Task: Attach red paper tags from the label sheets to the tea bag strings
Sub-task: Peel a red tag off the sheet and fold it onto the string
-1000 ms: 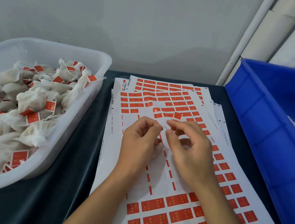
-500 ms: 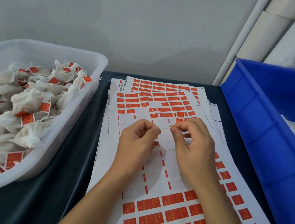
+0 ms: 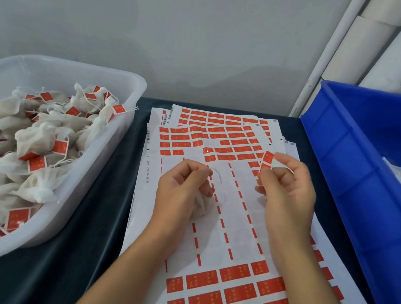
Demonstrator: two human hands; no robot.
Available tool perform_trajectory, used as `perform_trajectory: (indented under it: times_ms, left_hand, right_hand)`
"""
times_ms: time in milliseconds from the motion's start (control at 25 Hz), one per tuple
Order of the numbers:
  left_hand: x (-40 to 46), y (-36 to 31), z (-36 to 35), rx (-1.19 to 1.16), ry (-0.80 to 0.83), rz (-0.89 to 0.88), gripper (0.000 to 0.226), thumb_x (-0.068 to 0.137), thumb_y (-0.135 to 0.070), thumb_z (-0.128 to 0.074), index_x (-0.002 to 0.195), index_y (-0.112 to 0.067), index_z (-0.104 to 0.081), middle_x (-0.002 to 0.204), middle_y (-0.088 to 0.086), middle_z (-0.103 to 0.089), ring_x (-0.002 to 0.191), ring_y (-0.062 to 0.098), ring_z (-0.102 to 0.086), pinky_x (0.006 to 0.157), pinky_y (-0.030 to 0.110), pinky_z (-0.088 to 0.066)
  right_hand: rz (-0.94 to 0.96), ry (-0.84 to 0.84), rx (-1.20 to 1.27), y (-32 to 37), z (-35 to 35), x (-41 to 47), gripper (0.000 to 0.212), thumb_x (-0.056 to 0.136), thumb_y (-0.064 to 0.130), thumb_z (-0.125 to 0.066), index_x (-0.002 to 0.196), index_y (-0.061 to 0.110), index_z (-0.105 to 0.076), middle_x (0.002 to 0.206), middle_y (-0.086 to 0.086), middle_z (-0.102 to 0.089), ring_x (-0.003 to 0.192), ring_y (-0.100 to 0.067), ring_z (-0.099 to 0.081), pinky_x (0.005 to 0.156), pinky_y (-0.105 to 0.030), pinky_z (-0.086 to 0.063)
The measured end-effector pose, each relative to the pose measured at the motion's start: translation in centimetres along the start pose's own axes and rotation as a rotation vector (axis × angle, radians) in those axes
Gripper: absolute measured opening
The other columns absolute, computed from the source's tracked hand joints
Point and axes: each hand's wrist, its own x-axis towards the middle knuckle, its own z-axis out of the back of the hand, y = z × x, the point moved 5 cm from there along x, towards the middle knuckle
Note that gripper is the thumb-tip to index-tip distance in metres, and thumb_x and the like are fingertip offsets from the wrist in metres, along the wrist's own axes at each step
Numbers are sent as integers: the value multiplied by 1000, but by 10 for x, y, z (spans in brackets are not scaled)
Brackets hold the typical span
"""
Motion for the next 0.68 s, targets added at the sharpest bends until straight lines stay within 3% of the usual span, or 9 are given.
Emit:
perform_trajectory:
  times_ms: [120,320,680]
  left_hand:
    - [-1,0,-1,-1,4,2,27,104,-25,-61,81,-33,-75,71,-3,-70,66,12,-68,70,25,-62]
    - [-3,-2,-3,-9,22,-13,24,103,-23,-62,83,-29,-76,66,-5,-67,58,7,-62,69,27,-61]
    - [-3,-4,-6,65,67,-94,24,102,-27,-64,86,-36,-79,69,-10,-69,61,6,-62,60,20,-55]
  right_hand:
    - [-117,69,133,-4,-5,-4,21,97,36,-69,118,38,-69,100,14,-77,92,-7,-75,68,-19,-60]
    - [-172,199,199,2,-17,-13,12,90,38,-72,99,34,-78,90,-1,-78,77,-16,-73,72,-27,-60]
    - [-114,289,164,10,-30,-25,21,80,46,-69,95,35,-78,79,1,-75,62,-12,-67,60,-19,-56]
